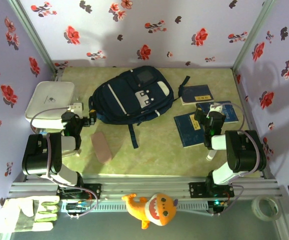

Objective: Pack the student bag

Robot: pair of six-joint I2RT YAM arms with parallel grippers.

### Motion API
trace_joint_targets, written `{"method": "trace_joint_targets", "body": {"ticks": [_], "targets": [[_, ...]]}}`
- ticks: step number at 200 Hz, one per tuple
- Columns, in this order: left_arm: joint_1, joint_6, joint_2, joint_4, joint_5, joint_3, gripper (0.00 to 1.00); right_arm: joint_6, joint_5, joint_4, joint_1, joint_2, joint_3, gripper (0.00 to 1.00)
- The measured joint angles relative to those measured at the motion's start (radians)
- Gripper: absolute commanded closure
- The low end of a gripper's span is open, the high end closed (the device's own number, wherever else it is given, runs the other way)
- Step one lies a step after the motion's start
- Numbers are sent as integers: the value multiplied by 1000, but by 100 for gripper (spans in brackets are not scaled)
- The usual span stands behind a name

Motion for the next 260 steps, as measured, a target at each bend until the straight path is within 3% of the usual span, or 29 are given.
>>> {"method": "trace_joint_targets", "body": {"ticks": [72, 115, 163, 206, 260], "targets": [[0, -9, 0, 1, -7, 0, 0, 0, 2, -10, 0, -4, 2, 1], [0, -17, -74, -61, -26, 0, 0, 21, 52, -275, 0, -200, 93, 1], [-23, -63, -294, -263, -86, 54, 0, 193, 53, -636, 27, -354, 318, 1], [-91, -253, -420, -571, -89, 264, 0, 359, -33, -846, 166, -339, 410, 1], [-185, -398, -288, -804, 37, 425, 0, 565, -163, -860, 385, -91, 484, 1]]}}
